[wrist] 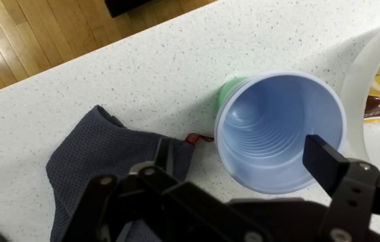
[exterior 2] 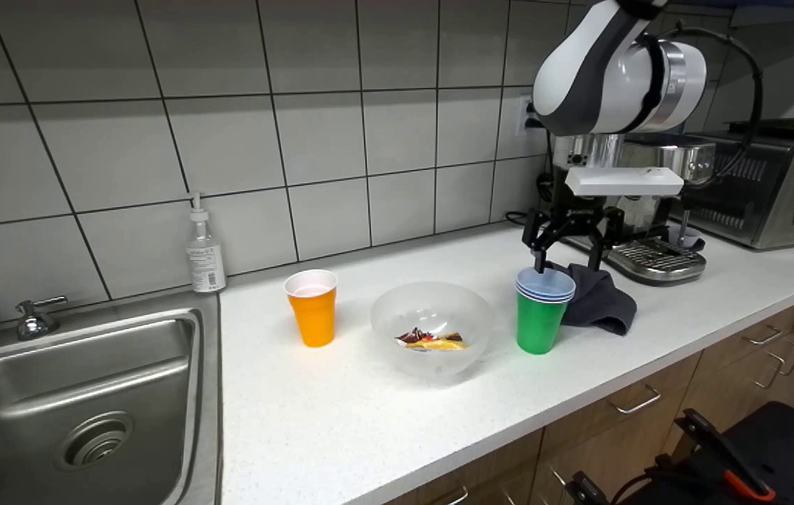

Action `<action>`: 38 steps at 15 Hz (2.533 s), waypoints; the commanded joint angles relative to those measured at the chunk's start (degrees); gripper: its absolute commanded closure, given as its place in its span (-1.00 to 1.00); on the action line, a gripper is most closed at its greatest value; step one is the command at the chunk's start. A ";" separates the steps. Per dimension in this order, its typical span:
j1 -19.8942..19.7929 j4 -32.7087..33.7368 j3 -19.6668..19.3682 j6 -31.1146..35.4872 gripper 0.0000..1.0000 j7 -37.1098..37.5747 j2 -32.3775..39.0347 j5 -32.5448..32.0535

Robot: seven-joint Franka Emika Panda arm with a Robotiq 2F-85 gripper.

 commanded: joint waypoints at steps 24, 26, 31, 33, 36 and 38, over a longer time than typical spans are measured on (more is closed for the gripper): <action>11.67 4.95 12.39 -1.13 -1.00 7.34 -2.36 1.47; 11.36 3.60 12.07 -0.74 -1.00 6.17 -3.19 0.77; 11.61 4.03 12.24 -0.74 -1.00 6.44 -2.68 0.77; 11.61 4.05 12.24 -0.74 -1.00 6.44 -2.67 0.77; 11.61 4.07 12.24 -0.74 -1.00 6.45 -2.66 0.78; 11.61 4.07 12.24 -0.74 -1.00 6.45 -2.66 0.78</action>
